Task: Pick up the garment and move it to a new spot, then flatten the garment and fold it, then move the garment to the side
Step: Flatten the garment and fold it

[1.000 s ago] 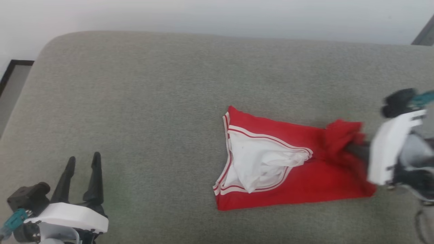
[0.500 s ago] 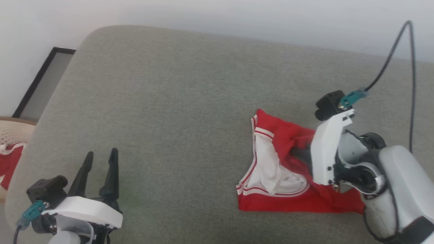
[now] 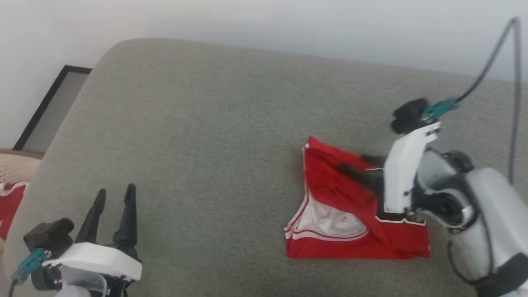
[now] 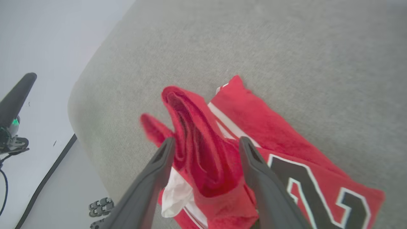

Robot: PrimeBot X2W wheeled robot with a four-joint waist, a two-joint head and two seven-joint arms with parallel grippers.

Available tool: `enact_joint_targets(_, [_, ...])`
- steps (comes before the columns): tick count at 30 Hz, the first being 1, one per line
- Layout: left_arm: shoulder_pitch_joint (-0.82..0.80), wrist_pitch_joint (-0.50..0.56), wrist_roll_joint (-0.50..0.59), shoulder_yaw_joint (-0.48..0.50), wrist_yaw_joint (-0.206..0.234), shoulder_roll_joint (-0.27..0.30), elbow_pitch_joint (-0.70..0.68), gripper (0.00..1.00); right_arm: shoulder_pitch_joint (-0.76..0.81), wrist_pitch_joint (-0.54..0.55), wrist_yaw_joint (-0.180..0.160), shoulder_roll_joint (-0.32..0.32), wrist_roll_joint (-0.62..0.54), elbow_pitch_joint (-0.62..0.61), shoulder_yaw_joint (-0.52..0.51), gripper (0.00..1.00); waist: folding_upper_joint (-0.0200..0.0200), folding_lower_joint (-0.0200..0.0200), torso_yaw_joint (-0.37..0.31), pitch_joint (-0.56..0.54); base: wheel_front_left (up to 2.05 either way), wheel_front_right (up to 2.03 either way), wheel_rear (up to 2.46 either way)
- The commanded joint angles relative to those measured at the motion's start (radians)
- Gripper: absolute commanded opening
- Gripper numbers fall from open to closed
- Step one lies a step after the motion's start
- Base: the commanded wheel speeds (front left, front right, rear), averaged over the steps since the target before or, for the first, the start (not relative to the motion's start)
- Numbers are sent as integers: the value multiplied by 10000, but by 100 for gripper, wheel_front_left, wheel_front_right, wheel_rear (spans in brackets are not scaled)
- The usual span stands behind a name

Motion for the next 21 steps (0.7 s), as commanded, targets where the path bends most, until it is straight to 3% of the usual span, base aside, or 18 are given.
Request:
enact_joint_targets(1, [60,-26,-73,64,-33,56,-46,100,123,-154,-3,-131,74,-124,-119,100,-1,0,-155,-58,0,0,0])
enact_joint_targets(11, [339,-36,72,369,-7,206,-211,100,860,-1327,-3,-627,-153,-682,-1390,100,-1,0,-953,-206,0,0,0])
enact_joint_targets(21, [686,-41,167,682,-36,472,-215,100,1920,-3342,-3,-991,-550,-585,-2505,100,-1,0,-1877,-505,0,0,0])
